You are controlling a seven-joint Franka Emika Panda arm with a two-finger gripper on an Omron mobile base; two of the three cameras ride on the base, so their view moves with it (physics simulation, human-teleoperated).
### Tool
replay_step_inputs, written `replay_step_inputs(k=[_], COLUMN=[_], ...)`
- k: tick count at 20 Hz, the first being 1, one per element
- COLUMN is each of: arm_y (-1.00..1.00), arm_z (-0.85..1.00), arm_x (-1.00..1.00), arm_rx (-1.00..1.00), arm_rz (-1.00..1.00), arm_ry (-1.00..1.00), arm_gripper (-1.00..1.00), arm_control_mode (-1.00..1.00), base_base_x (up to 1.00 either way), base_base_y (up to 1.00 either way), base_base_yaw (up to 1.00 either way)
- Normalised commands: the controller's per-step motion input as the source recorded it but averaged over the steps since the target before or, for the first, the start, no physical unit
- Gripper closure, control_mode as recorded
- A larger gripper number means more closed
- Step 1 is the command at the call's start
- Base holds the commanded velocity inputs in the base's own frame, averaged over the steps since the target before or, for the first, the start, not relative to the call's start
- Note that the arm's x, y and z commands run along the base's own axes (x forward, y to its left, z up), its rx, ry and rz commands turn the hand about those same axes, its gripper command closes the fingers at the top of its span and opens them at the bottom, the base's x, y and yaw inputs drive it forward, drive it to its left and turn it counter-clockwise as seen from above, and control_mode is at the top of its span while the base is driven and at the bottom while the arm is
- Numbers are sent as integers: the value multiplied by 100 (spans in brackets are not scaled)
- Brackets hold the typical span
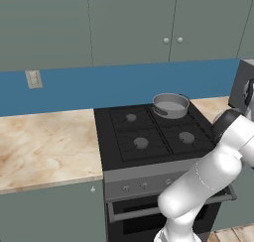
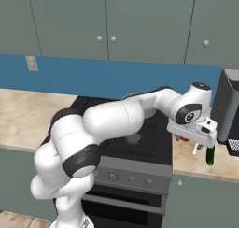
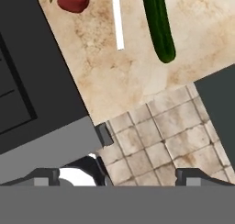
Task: Put the cucumber and bell pepper in the pot. Retrieve the spatula and lightly stir the vegetables in the pot.
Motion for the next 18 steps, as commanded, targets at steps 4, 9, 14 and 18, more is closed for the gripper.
replay_step_inputs(k=[4,9,14,18], arm_y=[-3,-14,-4,-3], arm_z=[-21,-19,-16,-1], arm_x=[27,16,27,17], arm_rx=[0,0,0,0], arm_rz=[0,0,0,0], arm_ry=[0,-7,-5,-6], arm_gripper=[-100,-100,-100,-100], arm_control_mode=[-100,-100,-100,-100], base_base_x=[0,0,0,0], base_base_y=[0,0,0,0], base_base_yaw=[0,0,0,0])
